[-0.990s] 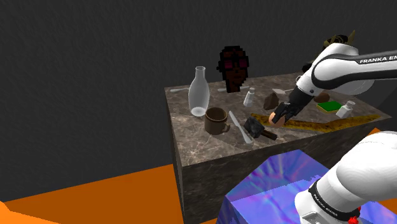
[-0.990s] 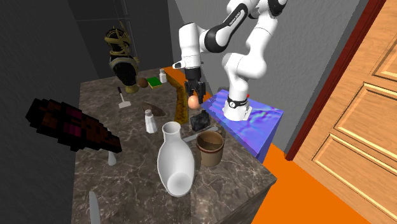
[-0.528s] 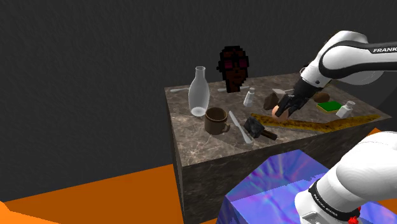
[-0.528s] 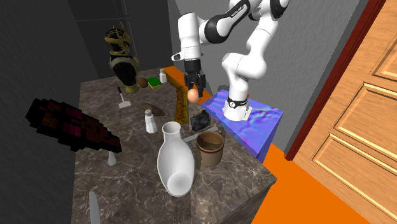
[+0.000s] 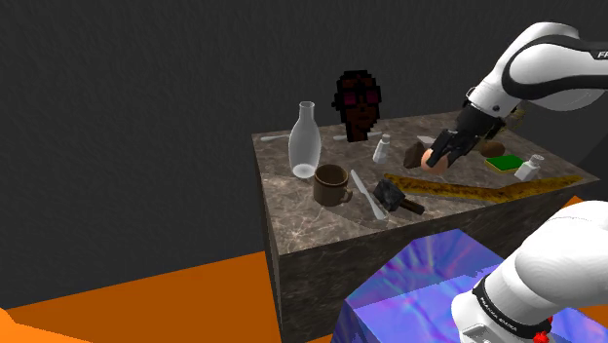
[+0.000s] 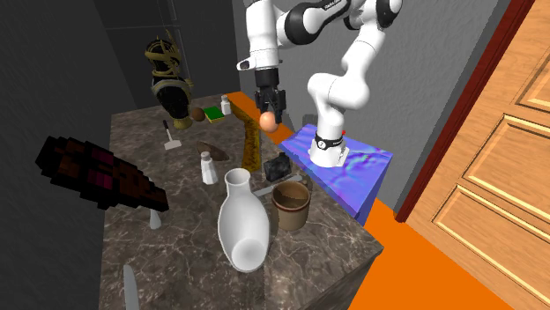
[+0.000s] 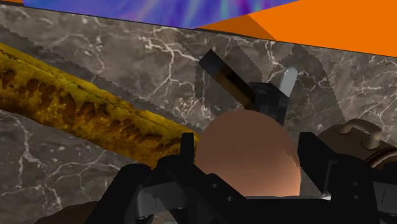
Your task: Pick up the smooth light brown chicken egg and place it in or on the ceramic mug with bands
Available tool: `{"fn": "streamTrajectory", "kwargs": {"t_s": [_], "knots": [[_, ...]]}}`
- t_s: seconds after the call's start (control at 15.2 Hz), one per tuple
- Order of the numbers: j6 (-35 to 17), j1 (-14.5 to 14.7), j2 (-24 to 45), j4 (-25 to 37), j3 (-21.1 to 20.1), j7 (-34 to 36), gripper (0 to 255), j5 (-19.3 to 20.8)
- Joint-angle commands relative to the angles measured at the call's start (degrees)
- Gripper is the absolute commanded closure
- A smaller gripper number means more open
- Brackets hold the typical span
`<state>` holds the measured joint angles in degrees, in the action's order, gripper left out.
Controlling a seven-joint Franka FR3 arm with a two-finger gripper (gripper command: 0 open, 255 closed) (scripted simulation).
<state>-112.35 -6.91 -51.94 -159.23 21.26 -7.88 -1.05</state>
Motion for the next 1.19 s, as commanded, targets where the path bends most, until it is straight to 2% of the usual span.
{"fn": "streamTrajectory", "kwargs": {"t_s": [0.0,0.53,1.12], "knots": [[1.68,0.06,-0.19,1.51,-0.21,0.24,255,-0.10],[7.40,0.60,-0.73,6.90,-1.46,1.67,255,-0.86],[-1.25,8.78,8.17,9.57,-11.67,12.14,255,-9.32]]}}
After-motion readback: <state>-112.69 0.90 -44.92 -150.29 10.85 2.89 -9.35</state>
